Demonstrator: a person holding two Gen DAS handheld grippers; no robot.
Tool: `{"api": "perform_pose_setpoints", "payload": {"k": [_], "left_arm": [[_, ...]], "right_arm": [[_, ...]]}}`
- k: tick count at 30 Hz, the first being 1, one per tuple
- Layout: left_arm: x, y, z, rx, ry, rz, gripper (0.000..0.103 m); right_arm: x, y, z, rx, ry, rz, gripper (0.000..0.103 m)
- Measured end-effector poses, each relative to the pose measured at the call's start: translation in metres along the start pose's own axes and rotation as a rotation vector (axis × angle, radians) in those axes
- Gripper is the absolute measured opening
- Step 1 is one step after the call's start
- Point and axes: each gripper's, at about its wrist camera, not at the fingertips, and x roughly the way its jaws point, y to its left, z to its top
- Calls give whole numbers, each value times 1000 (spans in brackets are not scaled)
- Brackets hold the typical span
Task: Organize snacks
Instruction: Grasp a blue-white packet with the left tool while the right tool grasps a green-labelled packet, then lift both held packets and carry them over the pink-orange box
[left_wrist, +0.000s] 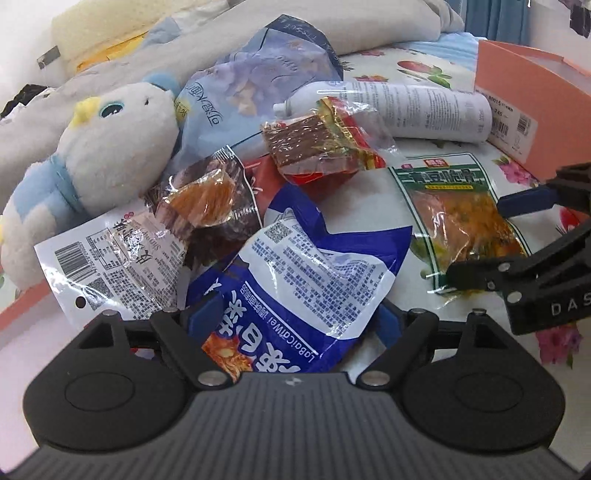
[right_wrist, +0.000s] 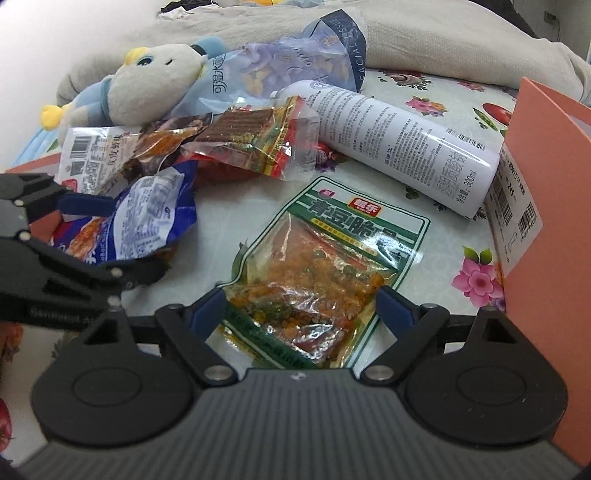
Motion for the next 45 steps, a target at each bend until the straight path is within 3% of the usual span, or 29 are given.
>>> {"api": "perform_pose_setpoints", "payload": {"k": [9,17,23,37,45], "left_arm": [[-2,-2,3,-1,4,20,65],[-14,-7,1,-32,-1,15,54],[-31,-20,-7,-82,-5,2,52],[-86,-33,-26,-266,-32,-5,46],[-105,-41,-27,-289,-35,3,42]], "right_arm": [[-2,1,0,-16,2,6,82],[-16,4,-5,-25,2,24,54],[-31,9,-15,-18,-2,34,43],[-81,3,-41,46,-32,-13,41],[-109,7,-46,79,-64,-23,41]]}}
